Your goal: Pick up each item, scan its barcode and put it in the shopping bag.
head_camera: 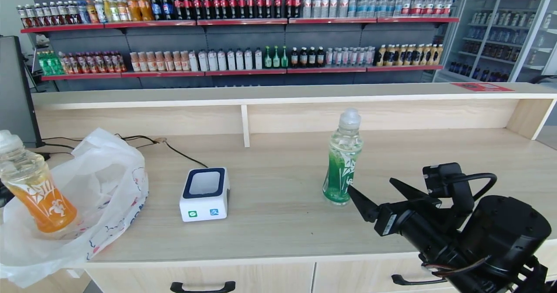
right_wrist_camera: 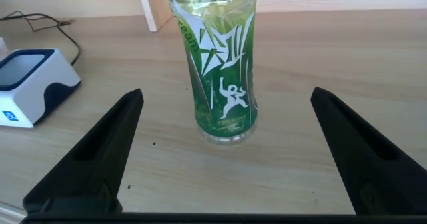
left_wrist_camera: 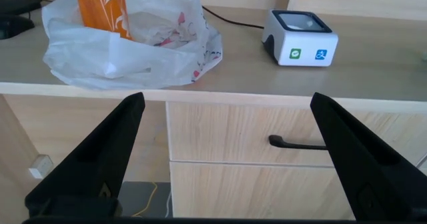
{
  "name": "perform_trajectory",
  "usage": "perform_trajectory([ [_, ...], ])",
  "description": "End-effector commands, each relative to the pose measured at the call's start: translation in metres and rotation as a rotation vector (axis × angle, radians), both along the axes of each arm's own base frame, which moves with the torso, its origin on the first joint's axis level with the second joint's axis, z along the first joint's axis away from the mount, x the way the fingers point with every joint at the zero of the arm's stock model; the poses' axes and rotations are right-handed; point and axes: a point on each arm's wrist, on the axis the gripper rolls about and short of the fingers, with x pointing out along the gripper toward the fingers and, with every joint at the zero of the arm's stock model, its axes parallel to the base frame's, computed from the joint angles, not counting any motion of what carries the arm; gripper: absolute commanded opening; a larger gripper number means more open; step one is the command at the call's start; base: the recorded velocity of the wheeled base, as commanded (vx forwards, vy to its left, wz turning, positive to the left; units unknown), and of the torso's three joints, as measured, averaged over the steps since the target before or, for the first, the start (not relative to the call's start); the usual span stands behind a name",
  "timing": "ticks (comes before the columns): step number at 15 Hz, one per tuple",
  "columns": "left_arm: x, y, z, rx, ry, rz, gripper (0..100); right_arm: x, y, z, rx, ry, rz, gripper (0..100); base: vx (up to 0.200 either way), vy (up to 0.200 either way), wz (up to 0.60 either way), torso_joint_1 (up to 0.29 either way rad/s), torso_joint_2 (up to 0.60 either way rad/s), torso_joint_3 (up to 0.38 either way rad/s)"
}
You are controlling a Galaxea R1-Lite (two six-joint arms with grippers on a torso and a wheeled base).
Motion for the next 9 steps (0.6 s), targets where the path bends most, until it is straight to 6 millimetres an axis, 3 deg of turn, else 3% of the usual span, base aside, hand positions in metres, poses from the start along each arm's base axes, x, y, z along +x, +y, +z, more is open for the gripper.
perform_trajectory([
  [1, 0.000, 0.000, 0.000, 0.000, 0.000, 0.000, 100, 0.002, 0.002, 0.001, 0.006, -0.009, 0.000, 100, 0.000, 0.000, 0.00, 0.000, 0.00, 0.000],
  [9, 0.000, 0.000, 0.000, 0.000, -0.001, 0.000, 100, 0.028, 0.026, -0.011, 0.004, -0.006, 0.018, 100, 0.000, 0.000, 0.00, 0.000, 0.00, 0.000],
])
